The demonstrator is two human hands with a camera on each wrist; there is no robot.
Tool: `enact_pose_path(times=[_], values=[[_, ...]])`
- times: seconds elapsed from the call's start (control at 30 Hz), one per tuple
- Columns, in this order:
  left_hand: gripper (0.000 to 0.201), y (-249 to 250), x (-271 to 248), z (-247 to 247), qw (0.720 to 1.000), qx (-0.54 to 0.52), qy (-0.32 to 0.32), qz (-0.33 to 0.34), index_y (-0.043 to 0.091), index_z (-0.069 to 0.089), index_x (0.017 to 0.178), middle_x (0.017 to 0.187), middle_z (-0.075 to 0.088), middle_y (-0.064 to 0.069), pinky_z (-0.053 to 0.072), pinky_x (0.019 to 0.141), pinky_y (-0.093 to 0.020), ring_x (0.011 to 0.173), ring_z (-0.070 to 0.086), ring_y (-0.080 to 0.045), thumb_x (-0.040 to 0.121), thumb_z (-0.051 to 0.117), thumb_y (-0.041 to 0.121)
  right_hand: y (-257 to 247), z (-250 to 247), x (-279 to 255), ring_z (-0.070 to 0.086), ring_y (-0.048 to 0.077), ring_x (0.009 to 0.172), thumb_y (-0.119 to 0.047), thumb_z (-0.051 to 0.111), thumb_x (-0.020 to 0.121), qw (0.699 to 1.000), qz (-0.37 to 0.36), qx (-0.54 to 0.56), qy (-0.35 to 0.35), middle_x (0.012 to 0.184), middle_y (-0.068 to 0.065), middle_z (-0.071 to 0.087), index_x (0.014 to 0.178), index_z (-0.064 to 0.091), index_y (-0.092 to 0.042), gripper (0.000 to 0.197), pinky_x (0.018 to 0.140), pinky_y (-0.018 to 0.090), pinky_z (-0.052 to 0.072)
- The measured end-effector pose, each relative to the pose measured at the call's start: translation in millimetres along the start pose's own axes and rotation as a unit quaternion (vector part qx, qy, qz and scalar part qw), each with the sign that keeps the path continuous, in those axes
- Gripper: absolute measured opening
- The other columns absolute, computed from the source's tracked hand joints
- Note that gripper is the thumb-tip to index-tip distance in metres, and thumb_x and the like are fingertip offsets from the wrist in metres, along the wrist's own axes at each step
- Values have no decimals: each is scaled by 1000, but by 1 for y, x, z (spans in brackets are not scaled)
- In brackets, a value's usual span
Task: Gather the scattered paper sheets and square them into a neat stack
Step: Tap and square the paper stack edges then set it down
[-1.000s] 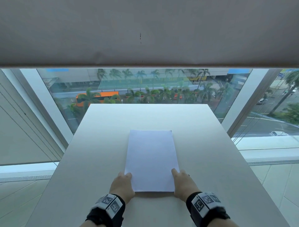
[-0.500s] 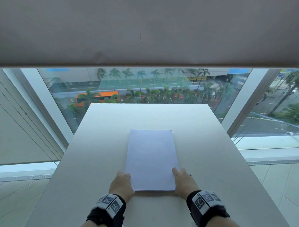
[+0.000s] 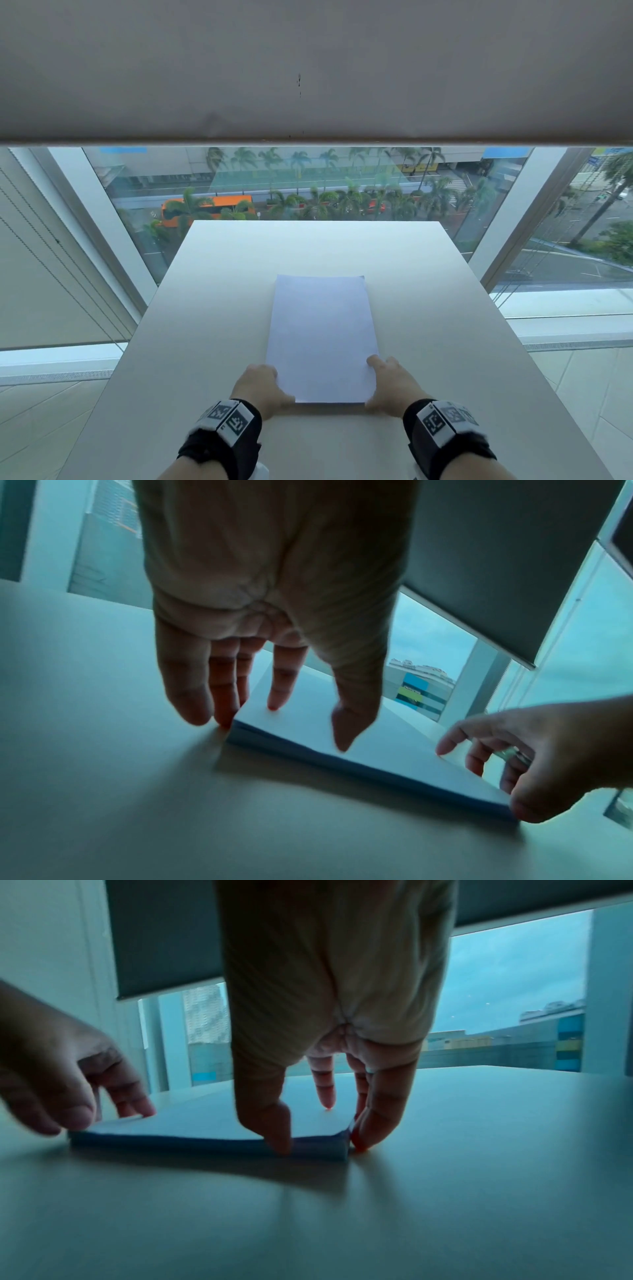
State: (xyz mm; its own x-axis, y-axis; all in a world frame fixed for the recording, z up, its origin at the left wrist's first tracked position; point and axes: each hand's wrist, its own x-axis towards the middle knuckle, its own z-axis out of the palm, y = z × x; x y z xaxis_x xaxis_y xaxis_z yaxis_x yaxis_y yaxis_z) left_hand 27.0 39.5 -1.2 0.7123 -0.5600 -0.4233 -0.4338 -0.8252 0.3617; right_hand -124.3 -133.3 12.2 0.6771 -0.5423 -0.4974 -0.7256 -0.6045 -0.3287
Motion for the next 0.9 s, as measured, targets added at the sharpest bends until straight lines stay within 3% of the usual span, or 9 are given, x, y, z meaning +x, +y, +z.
enact_pose_path(times=[0.1,0.13,0.2,0.27,0.4,0.6,0.7,0.8,0.9], values=[[31,-5,5,-1,998,-51,41,-23,19,33,50,58,37,-1,28,55,-26,59,37,-20,75,51,15,2,-3,4,49,25,108,-23,55,81,994,51,100,19,121,12,48,134,33,-8,59,80,25,39],[28,-8,7,0,996,-64,57,-38,20,39,52,61,45,-2,33,59,-25,63,43,-21,78,50,13,3,-4,5,50,25,98,-20,52,83,988,67,132,39,111,11,52,126,39,-4,47,74,25,38],[22,-12,8,2,989,-98,84,-72,20,45,61,72,53,-1,37,64,-24,73,49,-21,80,51,11,4,-2,8,46,24,83,-15,48,86,982,100,143,73,85,4,50,90,47,-7,8,59,24,35],[21,-14,10,7,983,-124,91,-96,19,41,63,73,51,1,37,61,-24,74,48,-22,77,52,9,5,3,12,43,23,78,-9,45,86,982,110,124,87,74,2,44,70,38,-10,18,50,21,30],[24,-12,14,10,981,-122,87,-125,17,40,59,70,50,-1,36,61,-24,72,49,-24,76,51,5,5,10,16,44,23,81,-4,44,85,980,112,125,107,88,6,48,63,31,-17,28,67,24,34],[23,-14,19,12,980,-120,83,-137,18,40,60,73,52,-1,36,62,-23,73,50,-24,75,51,4,4,11,18,45,23,77,-3,45,83,980,126,110,108,67,-2,38,59,27,-17,33,47,19,28],[24,-14,19,12,981,-114,86,-135,18,39,60,76,52,-2,36,62,-23,74,50,-24,77,50,5,2,10,18,46,23,76,-3,45,84,981,128,94,115,70,1,42,58,28,-16,34,57,22,36],[24,-14,16,12,982,-115,83,-126,19,38,62,78,52,-2,35,63,-24,75,50,-23,78,51,7,0,10,15,45,24,75,-3,44,84,979,131,102,120,64,-2,37,57,26,-17,35,47,20,29],[18,-14,8,14,981,-142,79,-110,17,41,67,78,52,-1,36,65,-25,77,48,-23,79,50,9,1,15,9,44,23,77,-8,44,85,980,110,109,125,81,4,46,58,24,-19,35,63,23,34]])
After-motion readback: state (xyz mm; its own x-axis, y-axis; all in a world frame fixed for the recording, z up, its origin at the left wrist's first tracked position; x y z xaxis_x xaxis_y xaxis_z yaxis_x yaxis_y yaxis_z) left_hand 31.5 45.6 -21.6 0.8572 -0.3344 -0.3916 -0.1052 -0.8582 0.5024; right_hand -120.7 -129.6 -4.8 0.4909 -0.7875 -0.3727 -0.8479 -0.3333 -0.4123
